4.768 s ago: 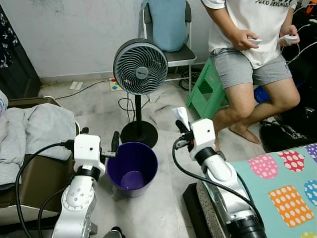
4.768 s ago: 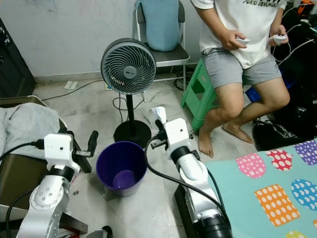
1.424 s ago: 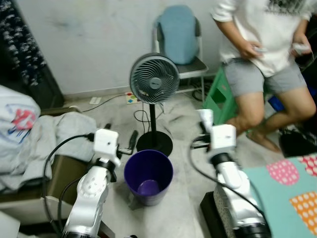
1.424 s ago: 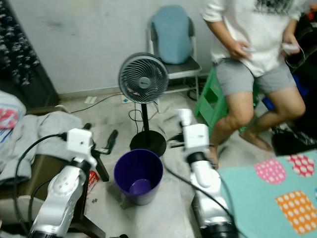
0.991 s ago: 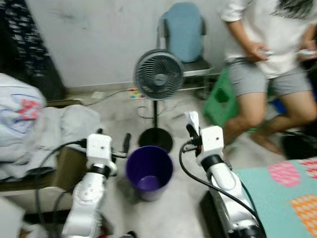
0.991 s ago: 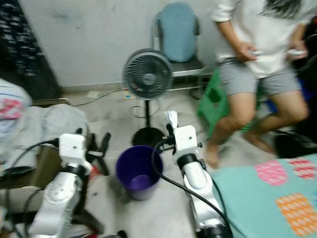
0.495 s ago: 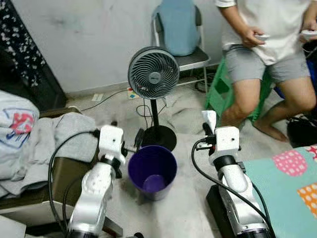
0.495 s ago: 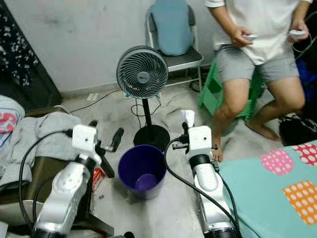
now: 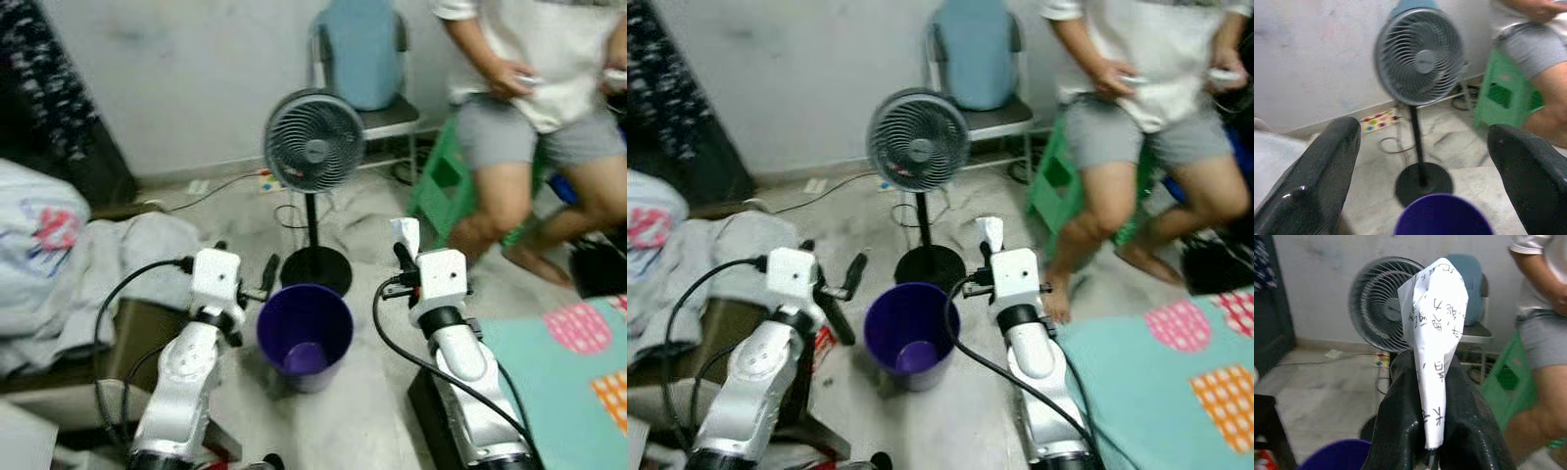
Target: Clean up the room
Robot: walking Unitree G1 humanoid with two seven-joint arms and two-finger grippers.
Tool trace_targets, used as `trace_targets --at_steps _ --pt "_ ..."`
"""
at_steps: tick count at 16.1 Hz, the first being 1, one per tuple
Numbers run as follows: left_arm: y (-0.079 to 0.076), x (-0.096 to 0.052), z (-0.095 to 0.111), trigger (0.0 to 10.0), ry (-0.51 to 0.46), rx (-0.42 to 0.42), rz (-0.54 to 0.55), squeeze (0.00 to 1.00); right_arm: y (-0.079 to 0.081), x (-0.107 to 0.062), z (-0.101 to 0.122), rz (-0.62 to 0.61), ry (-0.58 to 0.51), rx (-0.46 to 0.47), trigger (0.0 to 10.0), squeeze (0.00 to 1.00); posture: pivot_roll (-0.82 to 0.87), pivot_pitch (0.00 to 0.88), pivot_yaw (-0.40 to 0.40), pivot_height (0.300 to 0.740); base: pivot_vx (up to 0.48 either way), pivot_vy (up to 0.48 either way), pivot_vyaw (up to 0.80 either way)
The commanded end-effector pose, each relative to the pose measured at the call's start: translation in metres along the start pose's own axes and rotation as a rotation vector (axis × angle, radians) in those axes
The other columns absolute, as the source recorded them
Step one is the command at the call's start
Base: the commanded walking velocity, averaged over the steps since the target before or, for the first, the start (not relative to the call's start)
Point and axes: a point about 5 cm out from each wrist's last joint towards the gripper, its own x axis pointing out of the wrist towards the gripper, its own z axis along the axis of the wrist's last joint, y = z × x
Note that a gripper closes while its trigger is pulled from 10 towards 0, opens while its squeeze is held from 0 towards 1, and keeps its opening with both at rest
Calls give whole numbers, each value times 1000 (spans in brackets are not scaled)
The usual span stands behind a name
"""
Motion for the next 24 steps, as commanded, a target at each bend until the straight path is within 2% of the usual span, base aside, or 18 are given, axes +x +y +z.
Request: trace_targets --at_steps 1,4,8,14,18,24 --pt "1 -3 2 10000 -4 -2 0 0 4 2 0 -2 9 15 10000 0 -60 107 72 740 0 0 800" --pt "1 -8 0 10000 4 -3 -3 0 11 1 0 33 11 21 10000 0 -42 110 53 740 0 0 475" --pt "-1 -14 -1 10000 16 -18 6 0 6 6 -3 27 20 29 10000 0 -18 108 41 740 0 0 0" --pt "2 -12 4 10000 15 -4 -21 0 11 9 -3 16 11 39 10000 0 2 100 66 740 0 0 0" --pt "1 -10 6 10000 11 -8 -30 0 14 11 -2 30 5 34 10000 0 -2 104 59 740 0 0 800" --pt "-9 -15 8 10000 -4 -66 -85 0 12 13 0 29 -1 41 10000 0 -6 121 46 740 0 0 0"
